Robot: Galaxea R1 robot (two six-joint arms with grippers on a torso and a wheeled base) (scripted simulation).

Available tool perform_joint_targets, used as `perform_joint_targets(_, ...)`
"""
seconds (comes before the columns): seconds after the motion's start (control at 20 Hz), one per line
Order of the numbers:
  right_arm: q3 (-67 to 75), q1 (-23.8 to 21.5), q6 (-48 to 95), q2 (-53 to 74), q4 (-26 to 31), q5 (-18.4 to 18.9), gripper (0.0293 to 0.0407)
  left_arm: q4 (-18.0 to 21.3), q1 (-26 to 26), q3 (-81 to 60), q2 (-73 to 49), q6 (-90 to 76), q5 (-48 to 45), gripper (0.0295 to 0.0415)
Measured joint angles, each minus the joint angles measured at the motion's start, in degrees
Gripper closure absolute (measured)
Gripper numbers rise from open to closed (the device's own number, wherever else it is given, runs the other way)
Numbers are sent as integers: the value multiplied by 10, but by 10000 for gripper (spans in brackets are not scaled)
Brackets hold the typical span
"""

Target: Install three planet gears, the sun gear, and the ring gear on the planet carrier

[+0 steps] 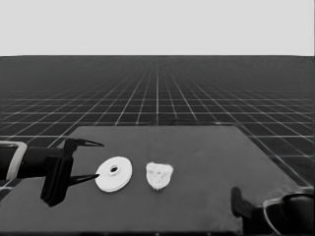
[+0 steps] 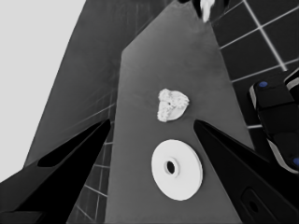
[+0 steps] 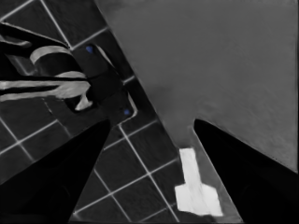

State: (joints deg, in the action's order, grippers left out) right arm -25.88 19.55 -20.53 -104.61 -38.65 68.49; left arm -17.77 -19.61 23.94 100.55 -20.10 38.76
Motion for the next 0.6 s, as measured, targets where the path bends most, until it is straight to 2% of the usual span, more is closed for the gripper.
perform_joint_targets(0.2,33,7,21,34,-12,-8,315,0,0,0,0,0,0,326)
perform_joint_targets(0.25,35,7,23,36,-12,-8,315,-275,107,57,110,278,232,319)
perform_joint_targets(0.3,36,7,23,37,-13,-8,315,-237,134,152,240,561,463,304)
perform_joint_targets(0.35,36,8,24,37,-13,-8,315,-100,137,278,316,712,510,308)
perform_joint_targets(0.4,37,8,24,38,-13,-9,315,-8,142,382,353,770,499,316)
perform_joint_targets(0.45,37,8,24,38,-13,-9,315,46,146,457,376,789,488,321)
perform_joint_targets(0.5,37,8,24,38,-13,-9,315,79,149,507,392,794,483,324)
perform_joint_targets(0.6,37,8,24,38,-13,-9,315,110,153,561,408,793,480,326)
